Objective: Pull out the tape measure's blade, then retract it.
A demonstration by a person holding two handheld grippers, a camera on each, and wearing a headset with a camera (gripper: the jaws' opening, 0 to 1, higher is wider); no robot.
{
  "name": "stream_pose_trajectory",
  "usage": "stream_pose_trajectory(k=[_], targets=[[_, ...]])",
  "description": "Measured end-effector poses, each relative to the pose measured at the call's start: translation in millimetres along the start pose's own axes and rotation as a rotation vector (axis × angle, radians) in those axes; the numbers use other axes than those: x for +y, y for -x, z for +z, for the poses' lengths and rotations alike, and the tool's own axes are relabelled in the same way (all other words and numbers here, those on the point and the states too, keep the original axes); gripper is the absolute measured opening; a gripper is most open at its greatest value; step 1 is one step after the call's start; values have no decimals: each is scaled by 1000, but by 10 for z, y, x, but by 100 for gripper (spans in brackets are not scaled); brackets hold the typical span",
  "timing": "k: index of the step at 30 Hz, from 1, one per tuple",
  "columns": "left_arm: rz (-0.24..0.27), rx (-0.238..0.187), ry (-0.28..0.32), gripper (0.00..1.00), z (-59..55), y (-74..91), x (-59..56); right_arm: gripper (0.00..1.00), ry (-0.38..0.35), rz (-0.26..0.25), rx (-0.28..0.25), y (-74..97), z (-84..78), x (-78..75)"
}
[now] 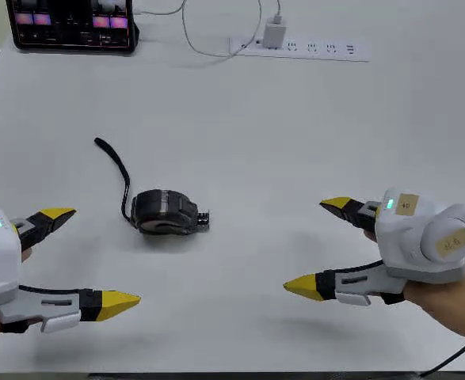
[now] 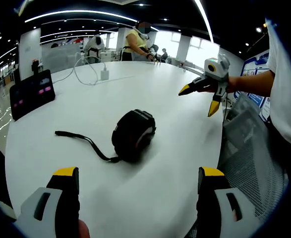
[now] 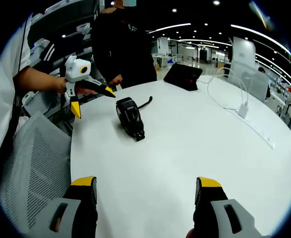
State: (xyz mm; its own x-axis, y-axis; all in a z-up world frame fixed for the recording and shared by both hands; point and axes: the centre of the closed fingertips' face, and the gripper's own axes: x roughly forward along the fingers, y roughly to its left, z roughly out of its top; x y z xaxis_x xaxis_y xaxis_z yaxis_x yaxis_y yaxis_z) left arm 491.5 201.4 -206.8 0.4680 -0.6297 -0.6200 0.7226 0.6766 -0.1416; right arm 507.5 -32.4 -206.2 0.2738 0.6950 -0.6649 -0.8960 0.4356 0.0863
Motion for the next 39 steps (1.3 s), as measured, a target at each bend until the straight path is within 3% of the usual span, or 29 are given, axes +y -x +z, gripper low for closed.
stream_pose_trajectory(k=[9,22,39], targets=[[-11,22,-24,98,-3,-53,77,80,13,16,12,-60,5,-17],[-46,62,-102,96,73,-172,155,80,69,56,33,-190,103,-25],[-95,132,-187,88,145,-360,243,79,136,113,82,-352,156,-55]])
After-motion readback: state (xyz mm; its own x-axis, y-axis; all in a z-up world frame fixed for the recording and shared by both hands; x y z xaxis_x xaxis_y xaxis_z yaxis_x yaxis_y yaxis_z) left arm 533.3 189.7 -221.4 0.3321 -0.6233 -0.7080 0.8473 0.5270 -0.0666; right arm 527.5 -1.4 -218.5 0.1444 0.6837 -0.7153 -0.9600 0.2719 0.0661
